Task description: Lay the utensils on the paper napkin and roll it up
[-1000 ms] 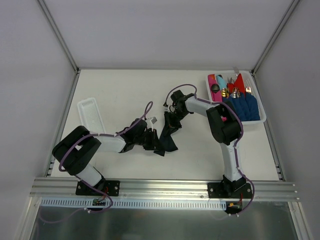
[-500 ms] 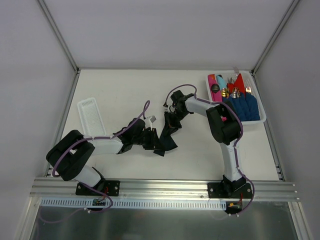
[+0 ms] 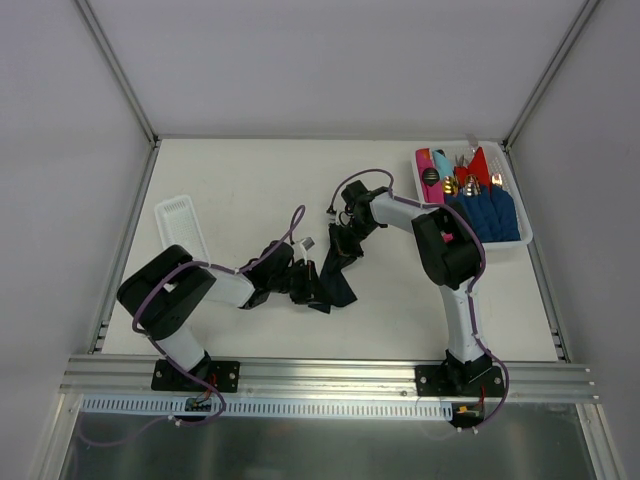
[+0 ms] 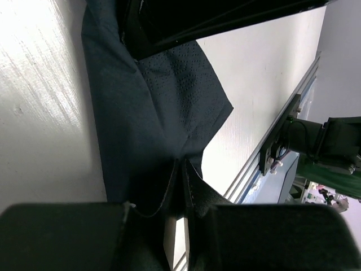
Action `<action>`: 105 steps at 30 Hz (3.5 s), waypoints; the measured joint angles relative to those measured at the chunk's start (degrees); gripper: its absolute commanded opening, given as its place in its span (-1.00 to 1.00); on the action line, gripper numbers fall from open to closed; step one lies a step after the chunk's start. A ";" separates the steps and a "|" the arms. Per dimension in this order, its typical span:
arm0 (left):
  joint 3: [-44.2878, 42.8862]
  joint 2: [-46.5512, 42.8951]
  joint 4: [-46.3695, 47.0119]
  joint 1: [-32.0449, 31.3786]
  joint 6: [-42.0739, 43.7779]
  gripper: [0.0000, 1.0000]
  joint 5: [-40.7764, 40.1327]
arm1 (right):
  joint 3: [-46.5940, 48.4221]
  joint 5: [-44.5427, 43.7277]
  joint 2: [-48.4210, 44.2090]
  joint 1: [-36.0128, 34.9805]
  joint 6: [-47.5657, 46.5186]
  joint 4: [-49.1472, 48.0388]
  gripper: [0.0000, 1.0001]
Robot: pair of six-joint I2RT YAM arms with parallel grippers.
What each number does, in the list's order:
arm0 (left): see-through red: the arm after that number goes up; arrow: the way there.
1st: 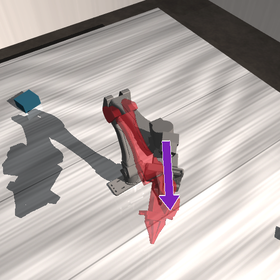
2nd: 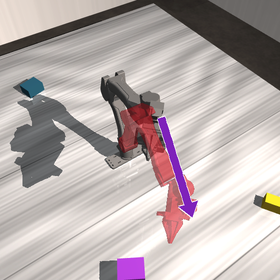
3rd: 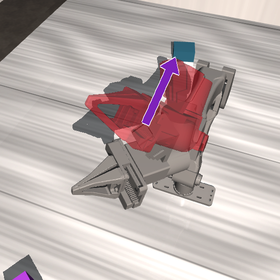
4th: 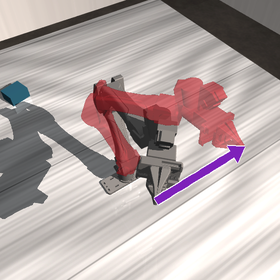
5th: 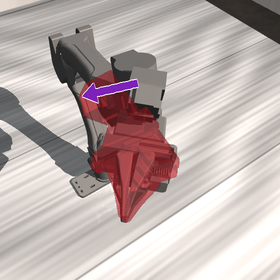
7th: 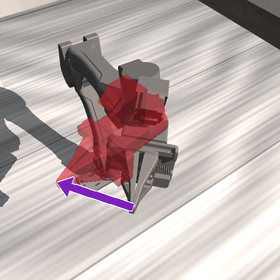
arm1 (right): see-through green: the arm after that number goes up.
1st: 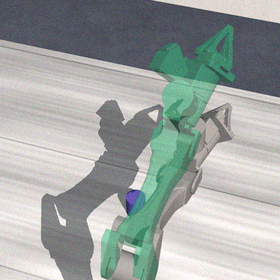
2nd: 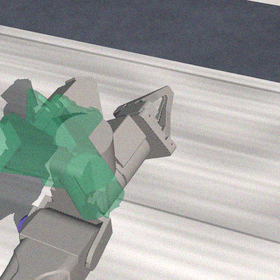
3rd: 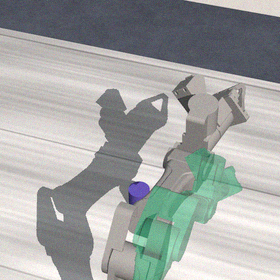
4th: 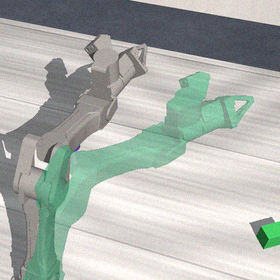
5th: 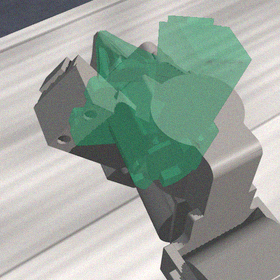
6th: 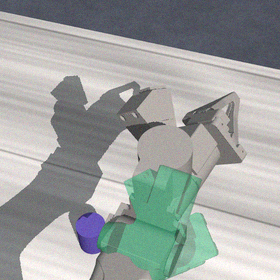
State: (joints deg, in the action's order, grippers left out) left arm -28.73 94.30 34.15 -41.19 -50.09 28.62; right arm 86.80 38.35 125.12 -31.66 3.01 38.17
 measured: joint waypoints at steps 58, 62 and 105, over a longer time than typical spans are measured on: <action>4.90 -0.85 3.93 -0.02 1.81 -0.89 1.46 | 3.93 8.17 3.96 1.33 -7.30 6.08 -0.60; 5.90 -3.10 2.73 -0.02 2.62 -0.88 1.55 | 3.96 7.76 3.98 1.29 -7.85 6.91 -0.61; 11.80 15.91 38.10 1.16 -17.49 -1.00 4.57 | -4.31 2.14 -1.42 1.03 -10.91 8.28 -0.55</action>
State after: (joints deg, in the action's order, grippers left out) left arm -16.93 110.21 72.25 -40.03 -67.57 33.19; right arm 82.50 40.49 123.70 -30.63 -7.90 46.46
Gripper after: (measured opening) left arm 0.006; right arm 0.226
